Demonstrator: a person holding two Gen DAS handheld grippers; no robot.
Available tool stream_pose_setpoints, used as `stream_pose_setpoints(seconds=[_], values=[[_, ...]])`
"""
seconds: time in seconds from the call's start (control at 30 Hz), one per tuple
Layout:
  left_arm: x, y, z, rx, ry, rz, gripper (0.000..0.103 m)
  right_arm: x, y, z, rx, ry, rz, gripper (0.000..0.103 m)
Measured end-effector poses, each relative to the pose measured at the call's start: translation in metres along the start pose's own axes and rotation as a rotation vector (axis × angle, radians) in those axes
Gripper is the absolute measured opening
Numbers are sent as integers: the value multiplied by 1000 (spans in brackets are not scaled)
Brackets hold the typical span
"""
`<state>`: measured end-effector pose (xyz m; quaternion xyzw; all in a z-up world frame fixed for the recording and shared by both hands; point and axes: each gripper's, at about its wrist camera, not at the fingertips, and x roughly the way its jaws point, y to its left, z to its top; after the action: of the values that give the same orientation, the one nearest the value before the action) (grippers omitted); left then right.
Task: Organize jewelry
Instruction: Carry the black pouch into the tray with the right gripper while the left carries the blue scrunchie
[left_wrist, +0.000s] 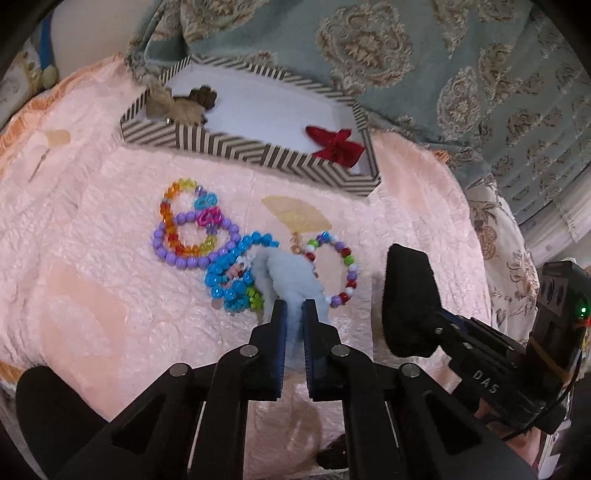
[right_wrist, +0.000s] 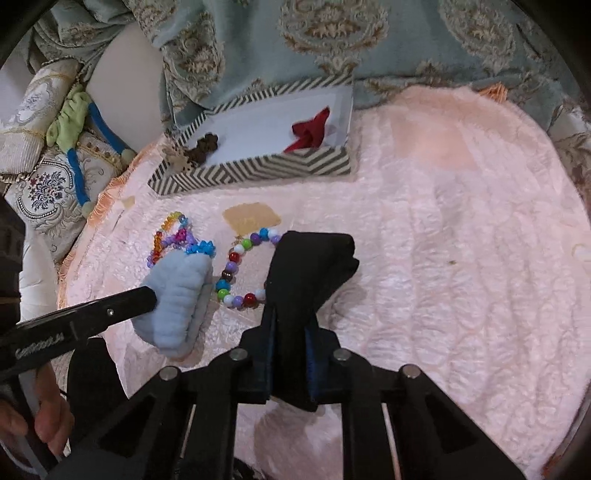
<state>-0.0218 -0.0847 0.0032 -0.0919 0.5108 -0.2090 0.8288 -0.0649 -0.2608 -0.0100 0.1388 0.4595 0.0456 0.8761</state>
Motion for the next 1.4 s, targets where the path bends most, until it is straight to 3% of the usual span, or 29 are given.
stream_pose_setpoints(seconds=[0.23, 0.73, 1.13, 1.4], values=[[-35, -10, 15, 31, -75, -19, 0, -34, 3, 16, -5, -79, 36, 13], [-68, -1, 79, 65, -217, 77, 0, -57, 45, 74, -106, -171, 66, 13], [-59, 11, 131, 77, -257, 138, 0, -46, 61, 127, -147, -210, 65, 13], [-25, 28, 162, 44, -230, 137, 0, -2, 59, 154, -132, -177, 90, 13]])
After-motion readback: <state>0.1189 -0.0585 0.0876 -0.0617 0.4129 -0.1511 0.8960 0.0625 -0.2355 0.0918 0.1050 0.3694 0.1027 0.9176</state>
